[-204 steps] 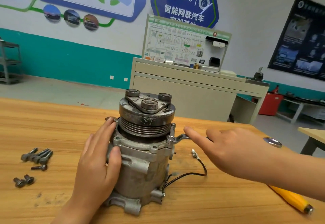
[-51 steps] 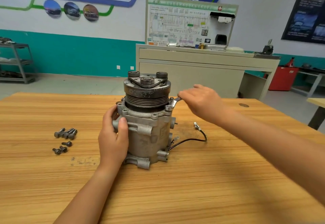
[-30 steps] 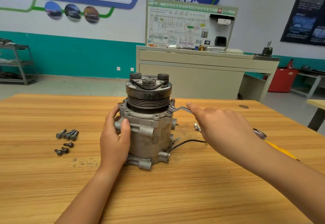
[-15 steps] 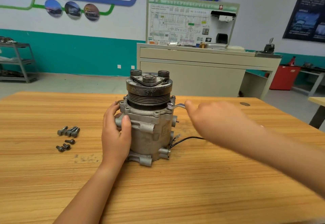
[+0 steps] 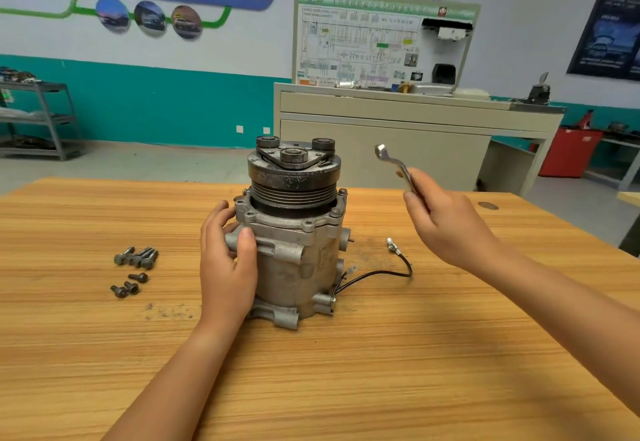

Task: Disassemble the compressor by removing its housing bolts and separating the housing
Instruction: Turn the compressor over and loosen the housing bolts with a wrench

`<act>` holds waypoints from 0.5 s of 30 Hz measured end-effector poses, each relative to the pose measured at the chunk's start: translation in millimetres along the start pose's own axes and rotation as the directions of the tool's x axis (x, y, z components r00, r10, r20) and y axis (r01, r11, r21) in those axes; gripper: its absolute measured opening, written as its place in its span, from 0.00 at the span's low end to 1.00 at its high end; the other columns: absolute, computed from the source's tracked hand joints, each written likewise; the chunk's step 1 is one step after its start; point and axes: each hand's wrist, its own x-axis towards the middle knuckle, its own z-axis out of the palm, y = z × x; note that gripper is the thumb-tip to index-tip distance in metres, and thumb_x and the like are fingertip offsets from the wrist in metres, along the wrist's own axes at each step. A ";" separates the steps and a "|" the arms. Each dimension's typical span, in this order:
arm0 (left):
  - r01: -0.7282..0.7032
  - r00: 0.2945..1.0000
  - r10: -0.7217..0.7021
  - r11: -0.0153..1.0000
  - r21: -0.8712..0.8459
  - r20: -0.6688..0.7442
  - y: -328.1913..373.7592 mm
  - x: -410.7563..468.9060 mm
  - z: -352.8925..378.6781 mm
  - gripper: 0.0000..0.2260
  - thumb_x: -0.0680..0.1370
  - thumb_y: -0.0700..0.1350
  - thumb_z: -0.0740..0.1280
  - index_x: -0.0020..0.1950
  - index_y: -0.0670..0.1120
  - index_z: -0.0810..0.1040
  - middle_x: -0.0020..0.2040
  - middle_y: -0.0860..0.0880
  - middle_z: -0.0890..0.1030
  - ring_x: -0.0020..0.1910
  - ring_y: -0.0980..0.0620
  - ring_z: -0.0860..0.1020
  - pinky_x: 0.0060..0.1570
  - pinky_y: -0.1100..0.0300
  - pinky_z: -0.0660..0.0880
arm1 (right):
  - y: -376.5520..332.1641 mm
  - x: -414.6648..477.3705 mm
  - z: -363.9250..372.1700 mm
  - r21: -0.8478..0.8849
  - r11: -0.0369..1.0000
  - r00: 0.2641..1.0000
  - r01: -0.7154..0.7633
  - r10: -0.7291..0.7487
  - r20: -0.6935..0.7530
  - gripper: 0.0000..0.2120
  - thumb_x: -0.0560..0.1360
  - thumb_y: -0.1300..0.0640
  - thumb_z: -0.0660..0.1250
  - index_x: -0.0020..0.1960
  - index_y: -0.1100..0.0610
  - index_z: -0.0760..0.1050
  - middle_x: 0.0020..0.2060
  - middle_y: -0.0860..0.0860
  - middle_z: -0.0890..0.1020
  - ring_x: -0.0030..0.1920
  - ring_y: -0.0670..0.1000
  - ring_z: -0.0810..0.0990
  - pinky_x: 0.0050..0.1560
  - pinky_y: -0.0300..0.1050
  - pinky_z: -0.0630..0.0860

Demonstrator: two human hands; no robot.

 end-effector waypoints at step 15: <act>-0.015 1.000 0.015 1.000 -0.001 -0.004 6.8 -2.7 0.6 0.20 0.76 0.47 0.56 0.66 0.41 0.69 0.68 0.52 0.61 0.55 0.85 0.59 0.48 0.86 0.57 | -73.0 -2.9 -28.6 -0.554 0.794 0.908 0.250 0.006 0.419 0.24 0.77 0.64 0.55 0.71 0.55 0.56 0.30 0.49 0.67 0.28 0.49 0.64 0.23 0.41 0.60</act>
